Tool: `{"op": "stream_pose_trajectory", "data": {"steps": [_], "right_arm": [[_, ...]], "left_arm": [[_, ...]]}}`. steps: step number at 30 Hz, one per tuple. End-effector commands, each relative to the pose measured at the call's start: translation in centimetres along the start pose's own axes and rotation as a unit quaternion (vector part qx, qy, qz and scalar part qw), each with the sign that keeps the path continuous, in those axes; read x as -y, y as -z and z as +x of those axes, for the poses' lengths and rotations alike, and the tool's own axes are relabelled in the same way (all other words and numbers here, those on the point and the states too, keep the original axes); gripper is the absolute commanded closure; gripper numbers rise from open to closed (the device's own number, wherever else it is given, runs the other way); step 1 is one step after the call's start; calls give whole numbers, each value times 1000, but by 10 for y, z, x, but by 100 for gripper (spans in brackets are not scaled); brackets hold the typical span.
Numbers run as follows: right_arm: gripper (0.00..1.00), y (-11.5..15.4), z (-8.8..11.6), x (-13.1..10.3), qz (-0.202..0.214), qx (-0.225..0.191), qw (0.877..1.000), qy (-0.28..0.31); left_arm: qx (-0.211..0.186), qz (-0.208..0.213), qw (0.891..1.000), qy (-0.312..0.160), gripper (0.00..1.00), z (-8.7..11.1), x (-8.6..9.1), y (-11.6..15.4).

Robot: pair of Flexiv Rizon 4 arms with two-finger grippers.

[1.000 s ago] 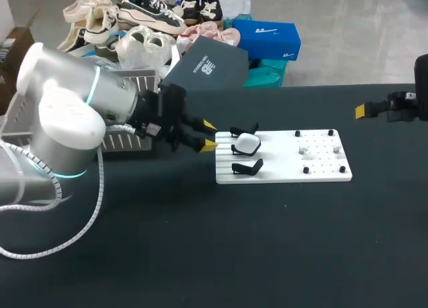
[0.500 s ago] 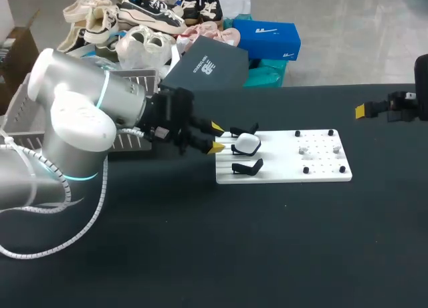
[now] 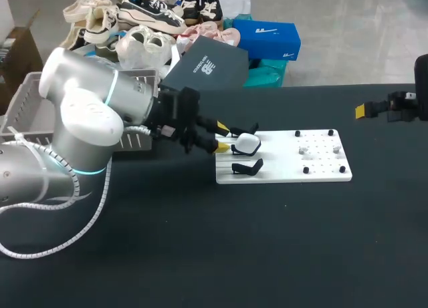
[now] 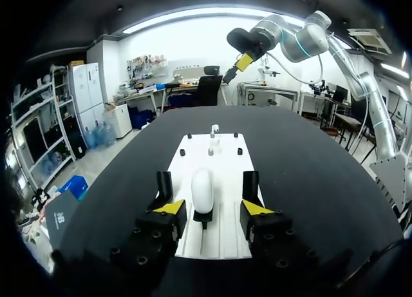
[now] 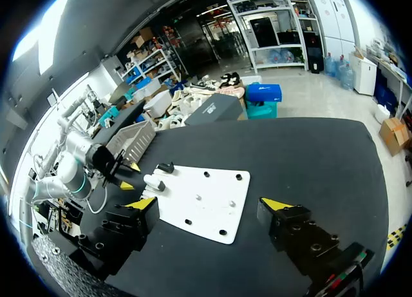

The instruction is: Pick up each earbud case from the left stands, insert the matching earbuds, close the lid, and place the case in the box.

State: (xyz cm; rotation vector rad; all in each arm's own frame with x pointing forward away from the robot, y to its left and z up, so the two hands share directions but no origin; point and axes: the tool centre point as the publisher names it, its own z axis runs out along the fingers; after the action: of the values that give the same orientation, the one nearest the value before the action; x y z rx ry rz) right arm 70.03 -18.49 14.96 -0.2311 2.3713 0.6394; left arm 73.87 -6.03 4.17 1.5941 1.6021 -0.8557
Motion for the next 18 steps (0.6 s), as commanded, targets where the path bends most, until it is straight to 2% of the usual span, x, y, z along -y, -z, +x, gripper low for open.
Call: {"op": "stream_pose_trajectory", "data": {"steps": [1,7,13,18], "right_arm": [[0,0,0,1,-1,-1,1000,0],[0,0,0,1,-1,-1,1000,0],[0,0,0,1,-1,-1,1000,0],[0,0,0,1,-1,-1,1000,0]], "left_arm": [[0,11,1000,0,40,4,-4,-7],[1,18,1000,1,39,3,-2,-13],[6,14,1000,12,47,2,-5,-21],[6,17,1000,17,45,2,-6,-26]]}}
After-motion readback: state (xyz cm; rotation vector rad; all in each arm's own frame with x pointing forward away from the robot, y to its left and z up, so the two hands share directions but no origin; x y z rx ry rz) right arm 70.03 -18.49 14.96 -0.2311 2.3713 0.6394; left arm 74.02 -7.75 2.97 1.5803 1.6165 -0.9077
